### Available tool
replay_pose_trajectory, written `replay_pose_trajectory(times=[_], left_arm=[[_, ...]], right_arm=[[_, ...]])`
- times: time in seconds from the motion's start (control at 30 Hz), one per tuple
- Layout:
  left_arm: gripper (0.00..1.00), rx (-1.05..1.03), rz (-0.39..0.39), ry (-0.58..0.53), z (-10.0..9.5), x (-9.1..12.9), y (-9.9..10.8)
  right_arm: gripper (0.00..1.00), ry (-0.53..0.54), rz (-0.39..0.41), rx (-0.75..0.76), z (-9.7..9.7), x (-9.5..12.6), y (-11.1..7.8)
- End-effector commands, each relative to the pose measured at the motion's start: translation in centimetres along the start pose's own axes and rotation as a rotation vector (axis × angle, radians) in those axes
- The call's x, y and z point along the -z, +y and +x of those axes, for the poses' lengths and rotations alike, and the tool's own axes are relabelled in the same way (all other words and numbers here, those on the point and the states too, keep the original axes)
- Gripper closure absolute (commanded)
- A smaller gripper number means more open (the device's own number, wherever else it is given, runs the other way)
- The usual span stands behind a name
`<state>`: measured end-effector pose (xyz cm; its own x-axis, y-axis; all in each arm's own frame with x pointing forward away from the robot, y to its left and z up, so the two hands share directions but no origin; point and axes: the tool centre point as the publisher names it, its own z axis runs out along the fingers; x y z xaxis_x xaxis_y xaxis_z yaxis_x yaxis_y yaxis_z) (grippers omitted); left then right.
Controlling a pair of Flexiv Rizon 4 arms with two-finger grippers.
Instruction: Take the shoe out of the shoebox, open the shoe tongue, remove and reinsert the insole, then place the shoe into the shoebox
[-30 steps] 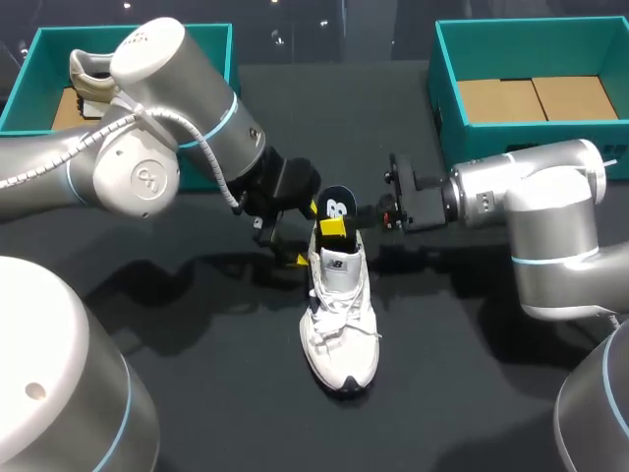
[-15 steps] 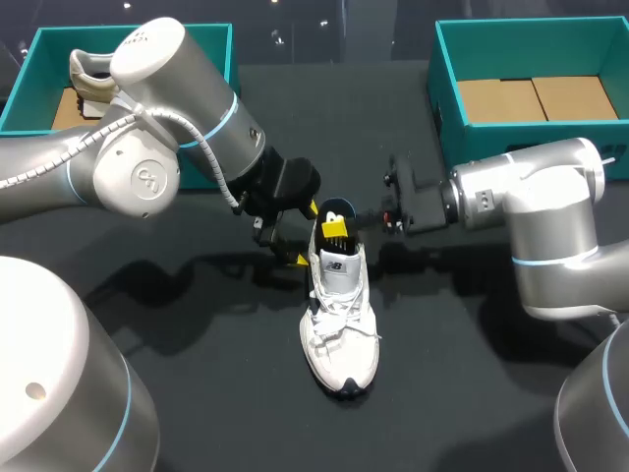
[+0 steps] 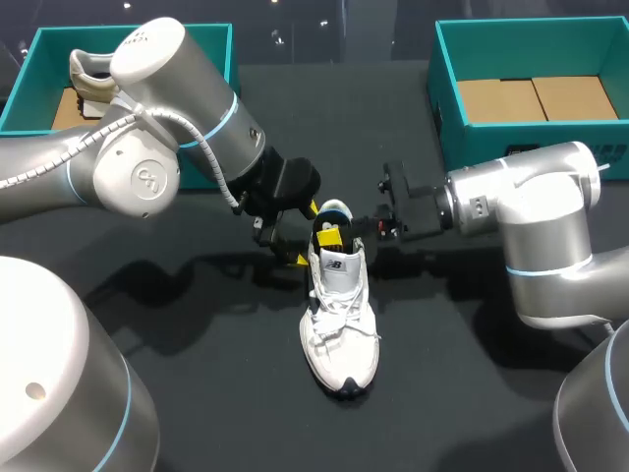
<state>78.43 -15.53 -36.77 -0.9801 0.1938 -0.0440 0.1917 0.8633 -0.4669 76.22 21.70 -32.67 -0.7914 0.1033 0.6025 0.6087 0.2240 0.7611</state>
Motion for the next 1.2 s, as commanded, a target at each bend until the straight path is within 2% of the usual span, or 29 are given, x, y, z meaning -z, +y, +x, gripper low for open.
replay_pose_trajectory(times=[0.03, 0.4, 0.53, 0.63, 0.7, 0.9, 1.2], left_arm=[[0.0, -0.001, 0.001, 0.0, 0.0, -0.1, 0.0], [0.0, -0.001, 0.001, 0.0, 0.0, -0.1, 0.0], [0.0, -0.001, 0.001, 0.0, 0.0, -0.1, 0.0], [0.0, -0.001, 0.001, 0.0, 0.0, -0.1, 0.0], [0.0, -0.001, 0.001, 0.0, 0.0, -0.1, 0.0], [0.0, -0.001, 0.001, 0.0, 0.0, -0.1, 0.0], [0.0, -0.001, 0.001, 0.0, 0.0, -0.1, 0.0]], right_arm=[[0.5, -0.044, 0.004, 0.016, 1.1, 0.9, 1.0], [0.52, -0.084, -0.006, 0.024, 0.0, 2.1, 2.0], [0.6, -0.079, -0.008, 0.028, -0.1, 1.9, 2.3], [0.78, -0.073, -0.006, 0.023, -0.5, 1.8, 2.3], [1.0, -0.068, -0.004, 0.016, -0.9, 1.7, 2.4], [1.0, -0.039, 0.021, -0.042, -2.1, 1.1, 1.4], [1.0, -0.011, 0.089, -0.148, -1.3, 0.5, -1.7]])
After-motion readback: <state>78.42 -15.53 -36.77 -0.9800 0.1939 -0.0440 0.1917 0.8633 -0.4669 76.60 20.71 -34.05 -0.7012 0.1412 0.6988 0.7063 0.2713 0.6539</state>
